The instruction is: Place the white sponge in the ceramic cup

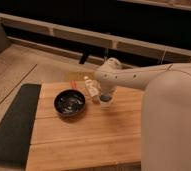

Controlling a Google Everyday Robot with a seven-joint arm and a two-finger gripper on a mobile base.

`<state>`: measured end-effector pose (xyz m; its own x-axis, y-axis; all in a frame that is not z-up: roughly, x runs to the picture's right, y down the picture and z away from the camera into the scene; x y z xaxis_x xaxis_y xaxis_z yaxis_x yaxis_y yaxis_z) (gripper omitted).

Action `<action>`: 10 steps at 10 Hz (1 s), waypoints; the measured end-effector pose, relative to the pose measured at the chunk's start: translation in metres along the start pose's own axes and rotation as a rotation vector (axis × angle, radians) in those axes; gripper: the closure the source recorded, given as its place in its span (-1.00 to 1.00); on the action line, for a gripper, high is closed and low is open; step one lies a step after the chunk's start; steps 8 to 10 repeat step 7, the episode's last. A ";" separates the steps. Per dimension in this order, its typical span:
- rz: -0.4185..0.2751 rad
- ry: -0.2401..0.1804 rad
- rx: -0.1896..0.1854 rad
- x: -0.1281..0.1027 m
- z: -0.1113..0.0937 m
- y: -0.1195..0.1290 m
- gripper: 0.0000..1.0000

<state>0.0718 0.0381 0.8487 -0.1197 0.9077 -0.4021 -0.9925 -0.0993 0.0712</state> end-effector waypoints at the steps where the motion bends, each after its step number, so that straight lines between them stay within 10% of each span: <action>1: 0.001 0.001 -0.002 0.001 0.000 0.000 -0.28; 10: -0.017 0.004 -0.016 0.004 -0.001 0.004 -0.28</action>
